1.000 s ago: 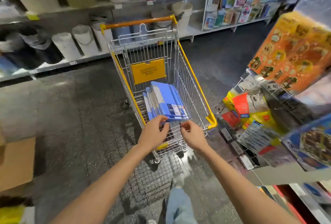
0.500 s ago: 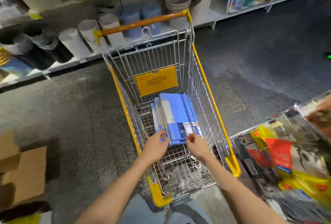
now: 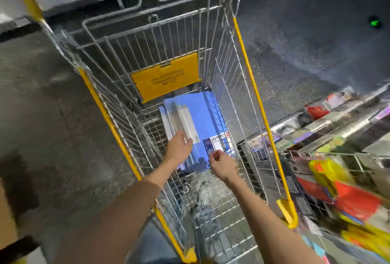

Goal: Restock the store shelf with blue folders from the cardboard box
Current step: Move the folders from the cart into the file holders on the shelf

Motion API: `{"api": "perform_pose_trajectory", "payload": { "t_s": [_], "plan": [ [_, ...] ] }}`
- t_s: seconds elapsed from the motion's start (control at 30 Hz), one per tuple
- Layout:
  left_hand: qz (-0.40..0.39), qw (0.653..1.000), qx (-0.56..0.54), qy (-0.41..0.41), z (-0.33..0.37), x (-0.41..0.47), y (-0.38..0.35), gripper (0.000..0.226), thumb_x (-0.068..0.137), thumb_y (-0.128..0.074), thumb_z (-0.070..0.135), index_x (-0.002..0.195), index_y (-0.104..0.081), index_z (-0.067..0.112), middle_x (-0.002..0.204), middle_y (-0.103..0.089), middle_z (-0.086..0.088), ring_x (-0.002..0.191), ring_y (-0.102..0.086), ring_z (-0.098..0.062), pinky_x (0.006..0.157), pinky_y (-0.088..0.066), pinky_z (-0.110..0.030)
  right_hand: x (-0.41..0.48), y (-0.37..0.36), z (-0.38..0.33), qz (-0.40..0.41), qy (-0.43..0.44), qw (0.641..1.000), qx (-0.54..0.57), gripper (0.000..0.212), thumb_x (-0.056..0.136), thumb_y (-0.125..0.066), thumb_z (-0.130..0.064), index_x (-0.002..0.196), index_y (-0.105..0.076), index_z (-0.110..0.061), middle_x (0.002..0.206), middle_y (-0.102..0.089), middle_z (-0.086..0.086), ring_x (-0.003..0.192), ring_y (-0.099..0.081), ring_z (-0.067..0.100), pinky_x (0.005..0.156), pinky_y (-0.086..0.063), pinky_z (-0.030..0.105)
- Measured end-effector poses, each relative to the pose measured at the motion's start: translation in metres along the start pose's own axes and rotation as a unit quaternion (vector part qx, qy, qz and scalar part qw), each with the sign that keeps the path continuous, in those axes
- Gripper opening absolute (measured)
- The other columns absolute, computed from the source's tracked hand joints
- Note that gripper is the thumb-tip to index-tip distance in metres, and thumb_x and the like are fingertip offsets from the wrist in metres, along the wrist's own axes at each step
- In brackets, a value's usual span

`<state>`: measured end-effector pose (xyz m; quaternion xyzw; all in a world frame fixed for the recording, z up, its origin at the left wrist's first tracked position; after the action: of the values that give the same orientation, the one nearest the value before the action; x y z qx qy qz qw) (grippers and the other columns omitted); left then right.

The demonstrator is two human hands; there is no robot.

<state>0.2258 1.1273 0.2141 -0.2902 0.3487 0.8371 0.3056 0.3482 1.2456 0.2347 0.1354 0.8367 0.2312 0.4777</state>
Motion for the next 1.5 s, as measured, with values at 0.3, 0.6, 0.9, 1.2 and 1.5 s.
{"api": "perform_pose_trajectory", "payload": {
  "t_s": [0.3,0.6,0.9,1.2,1.5],
  "plan": [
    [-0.019,0.992,-0.081,0.091,0.012,0.085,-0.004,0.063,0.080,-0.063,0.040,0.134,-0.053,0.008,0.131,-0.063,-0.017,0.122,-0.059,-0.036,0.102,-0.047,-0.044,0.063,-0.014,-0.046,0.034,-0.040,0.998,0.027,0.022,0.097,-0.054,-0.019,0.107,-0.068,-0.005,0.101,-0.073,0.016,0.087,-0.065,0.028,0.083,-0.054,0.043],
    [-0.012,0.972,-0.202,0.119,0.019,0.086,-0.011,0.050,0.102,-0.053,0.027,0.148,-0.041,0.012,0.121,-0.058,-0.002,0.116,-0.058,-0.025,0.091,-0.040,-0.030,0.089,-0.005,-0.038,-0.005,-0.027,0.999,-0.024,0.039,0.102,-0.054,-0.030,0.132,-0.056,-0.005,0.120,-0.068,0.014,0.110,-0.064,0.032,0.093,-0.047,0.036],
    [-0.025,0.956,-0.285,0.070,0.044,0.083,-0.017,0.036,0.107,-0.047,0.025,0.140,-0.051,0.014,0.117,-0.069,-0.003,0.097,-0.071,-0.020,0.077,-0.050,-0.023,0.102,0.015,-0.027,0.054,0.042,0.996,-0.062,0.051,0.089,-0.073,-0.031,0.131,-0.055,-0.008,0.107,-0.067,0.014,0.096,-0.063,0.030,0.085,-0.049,0.033],
    [-0.054,0.958,-0.222,0.172,0.030,0.082,-0.015,0.073,0.105,-0.048,0.034,0.163,-0.006,0.023,0.164,-0.030,-0.002,0.146,-0.035,-0.029,0.115,-0.032,-0.045,0.100,0.025,-0.028,-0.021,0.057,0.998,-0.034,0.053,0.098,-0.062,-0.028,0.143,-0.046,-0.006,0.127,-0.063,0.011,0.100,-0.067,0.030,0.087,-0.053,0.035],
    [-0.023,0.914,-0.378,0.143,0.049,0.083,-0.016,0.063,0.099,-0.053,0.036,0.157,-0.031,0.026,0.150,-0.044,0.008,0.138,-0.045,-0.021,0.112,-0.040,-0.044,0.103,0.020,-0.028,-0.012,0.042,0.999,-0.028,0.051,0.094,-0.068,-0.029,0.137,-0.051,-0.006,0.124,-0.064,0.014,0.098,-0.066,0.032,0.089,-0.055,0.045]
  ]
}}
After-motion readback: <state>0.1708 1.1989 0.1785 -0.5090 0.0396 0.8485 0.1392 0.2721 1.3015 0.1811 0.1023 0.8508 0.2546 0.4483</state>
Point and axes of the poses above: each hand's wrist, its own x-axis towards the middle knuckle, its own y-axis out of the back of the hand, z = x × y, the point moved 1 cm from there along x, towards the middle knuckle
